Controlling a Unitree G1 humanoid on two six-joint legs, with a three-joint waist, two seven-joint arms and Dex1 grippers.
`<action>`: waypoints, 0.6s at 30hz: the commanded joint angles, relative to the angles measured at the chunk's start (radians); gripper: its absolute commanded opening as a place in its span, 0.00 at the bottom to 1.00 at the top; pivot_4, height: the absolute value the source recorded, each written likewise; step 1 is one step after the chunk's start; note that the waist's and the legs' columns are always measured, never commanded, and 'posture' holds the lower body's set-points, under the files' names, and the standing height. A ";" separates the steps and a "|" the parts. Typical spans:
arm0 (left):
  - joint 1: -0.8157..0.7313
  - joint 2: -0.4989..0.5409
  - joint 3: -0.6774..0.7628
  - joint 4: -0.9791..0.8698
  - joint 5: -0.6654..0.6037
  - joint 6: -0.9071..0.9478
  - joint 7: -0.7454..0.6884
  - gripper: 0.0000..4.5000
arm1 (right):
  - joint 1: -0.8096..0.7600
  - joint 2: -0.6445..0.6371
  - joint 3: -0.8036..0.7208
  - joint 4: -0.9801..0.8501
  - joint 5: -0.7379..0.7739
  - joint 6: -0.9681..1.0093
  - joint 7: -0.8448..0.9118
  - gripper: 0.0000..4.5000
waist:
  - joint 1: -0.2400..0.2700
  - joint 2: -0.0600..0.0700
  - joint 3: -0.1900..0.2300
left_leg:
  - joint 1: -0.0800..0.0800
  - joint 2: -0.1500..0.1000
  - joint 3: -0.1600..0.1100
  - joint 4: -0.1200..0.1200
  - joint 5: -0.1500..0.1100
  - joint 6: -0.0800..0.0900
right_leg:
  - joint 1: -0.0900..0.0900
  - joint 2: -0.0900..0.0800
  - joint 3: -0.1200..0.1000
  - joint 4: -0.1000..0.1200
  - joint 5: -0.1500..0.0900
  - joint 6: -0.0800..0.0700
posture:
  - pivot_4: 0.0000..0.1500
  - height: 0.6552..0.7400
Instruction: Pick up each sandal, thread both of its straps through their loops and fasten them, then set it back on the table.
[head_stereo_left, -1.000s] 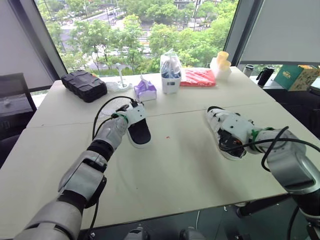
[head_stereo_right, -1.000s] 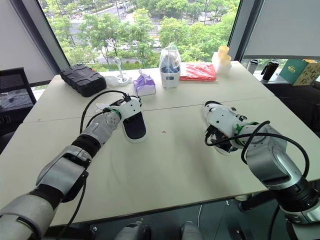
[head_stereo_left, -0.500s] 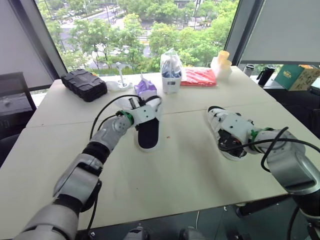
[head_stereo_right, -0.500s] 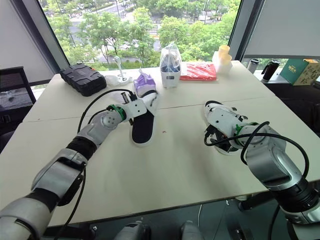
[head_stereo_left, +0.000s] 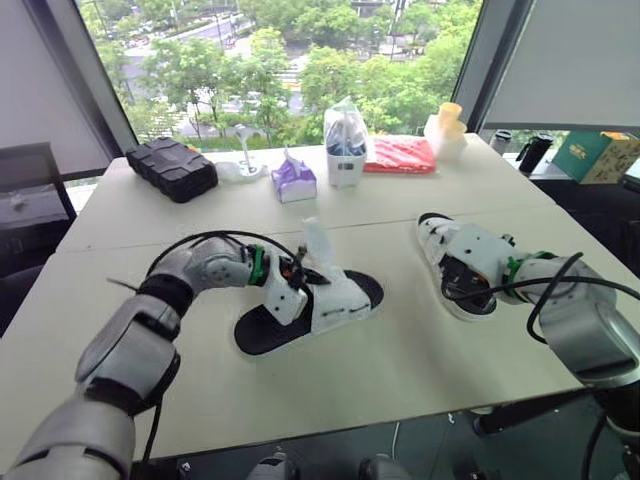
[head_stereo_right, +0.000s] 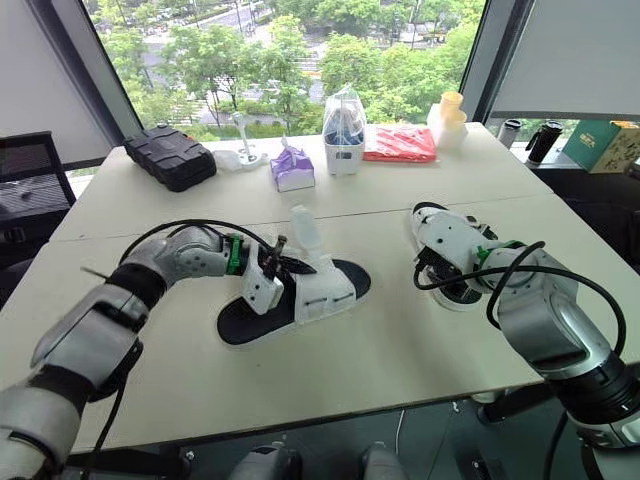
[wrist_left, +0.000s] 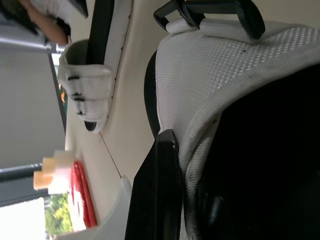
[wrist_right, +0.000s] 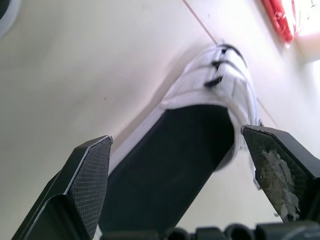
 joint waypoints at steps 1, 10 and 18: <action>-0.086 -0.018 -0.040 0.020 0.161 -0.061 0.246 0.01 | 0.002 -0.008 -0.037 -0.033 0.001 -0.006 -0.019 1.00 | 0.003 0.000 0.000 | 0.000 0.000 0.000 0.000 0.000 0.001 | 0.000 0.000 0.000 0.000 0.000 0.001 | 1.00 1.00; -0.197 -0.057 -0.263 0.102 0.506 0.012 0.804 0.01 | 0.006 -0.014 -0.031 -0.039 -0.002 -0.007 -0.030 1.00 | 0.006 -0.001 0.000 | 0.000 0.000 0.001 0.000 -0.001 0.001 | 0.000 0.000 0.000 0.001 0.000 0.002 | 1.00 1.00; -0.238 -0.083 -0.410 0.139 0.639 0.014 1.130 0.44 | 0.000 -0.020 -0.023 -0.037 -0.005 -0.014 -0.028 1.00 | 0.011 -0.001 0.001 | 0.001 0.000 0.001 0.000 -0.001 0.001 | 0.000 0.000 0.000 0.001 0.000 0.002 | 1.00 1.00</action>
